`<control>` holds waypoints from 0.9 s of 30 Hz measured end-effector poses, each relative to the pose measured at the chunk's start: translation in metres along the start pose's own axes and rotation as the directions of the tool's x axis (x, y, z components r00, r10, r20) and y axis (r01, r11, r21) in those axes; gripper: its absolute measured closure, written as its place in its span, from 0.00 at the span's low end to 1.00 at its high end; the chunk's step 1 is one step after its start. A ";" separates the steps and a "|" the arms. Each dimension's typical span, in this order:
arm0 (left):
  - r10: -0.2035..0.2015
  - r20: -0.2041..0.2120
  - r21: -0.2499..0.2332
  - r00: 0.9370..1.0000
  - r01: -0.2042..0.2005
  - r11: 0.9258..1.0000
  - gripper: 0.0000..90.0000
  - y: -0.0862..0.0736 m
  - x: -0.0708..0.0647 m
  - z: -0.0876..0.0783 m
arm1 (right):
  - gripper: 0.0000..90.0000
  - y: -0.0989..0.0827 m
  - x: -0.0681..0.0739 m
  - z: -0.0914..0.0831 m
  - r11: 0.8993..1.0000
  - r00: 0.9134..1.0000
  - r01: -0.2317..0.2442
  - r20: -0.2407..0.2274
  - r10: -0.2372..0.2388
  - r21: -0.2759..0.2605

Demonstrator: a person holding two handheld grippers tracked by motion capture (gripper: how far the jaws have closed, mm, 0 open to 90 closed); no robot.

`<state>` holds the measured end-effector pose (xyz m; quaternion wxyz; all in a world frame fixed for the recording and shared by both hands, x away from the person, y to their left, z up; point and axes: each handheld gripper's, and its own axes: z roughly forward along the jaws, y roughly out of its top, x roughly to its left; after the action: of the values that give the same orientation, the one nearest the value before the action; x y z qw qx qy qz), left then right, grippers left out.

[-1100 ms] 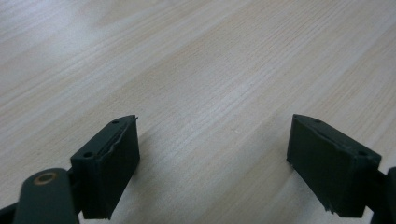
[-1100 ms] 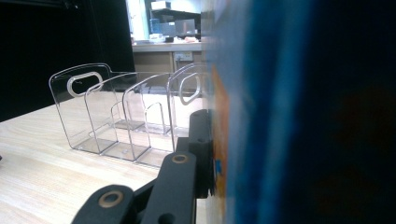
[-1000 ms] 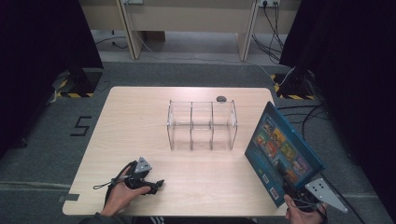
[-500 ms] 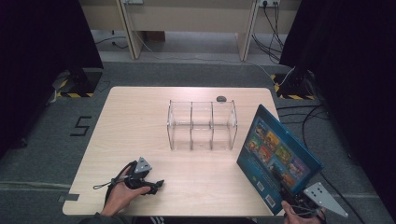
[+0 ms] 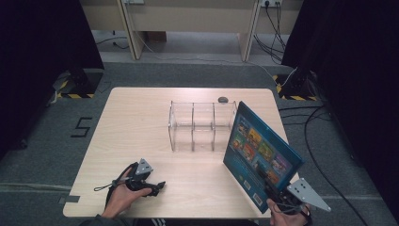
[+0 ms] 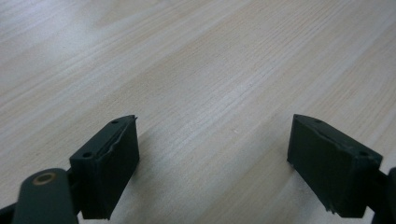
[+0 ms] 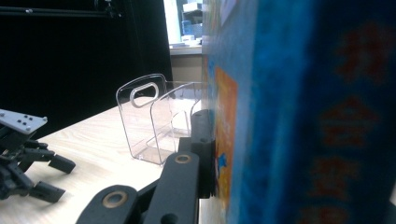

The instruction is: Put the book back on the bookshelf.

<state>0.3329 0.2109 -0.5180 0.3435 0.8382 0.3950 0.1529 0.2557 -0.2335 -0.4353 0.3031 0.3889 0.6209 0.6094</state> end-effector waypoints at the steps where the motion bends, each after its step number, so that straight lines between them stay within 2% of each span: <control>1: 0.000 0.002 -0.001 1.000 0.000 1.000 0.17 0.000 0.000 0.000 | 0.92 0.001 0.000 0.003 1.000 1.000 0.001 0.000 -0.001 0.001; 4: 0.001 0.003 -0.001 1.000 -0.001 1.000 0.17 0.000 0.000 0.000 | 0.92 0.004 0.002 0.021 1.000 1.000 0.008 0.008 -0.008 0.006; 9: 0.002 0.003 0.001 1.000 -0.002 1.000 0.17 0.000 0.000 0.000 | 0.92 0.006 0.003 0.037 1.000 1.000 0.001 0.023 -0.001 0.002; 20: 0.004 0.004 0.002 1.000 -0.004 1.000 0.17 0.000 0.000 0.000 | 0.92 0.014 0.007 0.060 0.999 0.998 0.046 0.053 -0.046 -0.006; 23: 0.005 0.005 0.001 1.000 -0.005 1.000 0.17 0.000 0.000 0.000 | 0.92 0.014 0.006 0.068 0.999 0.997 0.041 0.061 -0.040 -0.012; 24: 0.005 0.006 0.003 1.000 -0.005 1.000 0.17 0.000 0.000 0.000 | 0.92 0.016 0.007 0.076 0.999 0.996 0.050 0.073 -0.049 -0.008; 27: 0.006 0.006 0.002 1.000 -0.006 1.000 0.17 0.000 0.000 0.000 | 0.92 0.016 0.007 0.082 0.997 0.994 0.073 0.086 -0.072 -0.009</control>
<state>0.3326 0.2113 -0.5179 0.3433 0.8401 0.3918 0.1512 0.3240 -0.1853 -0.4247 0.3537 0.3897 0.6175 0.5845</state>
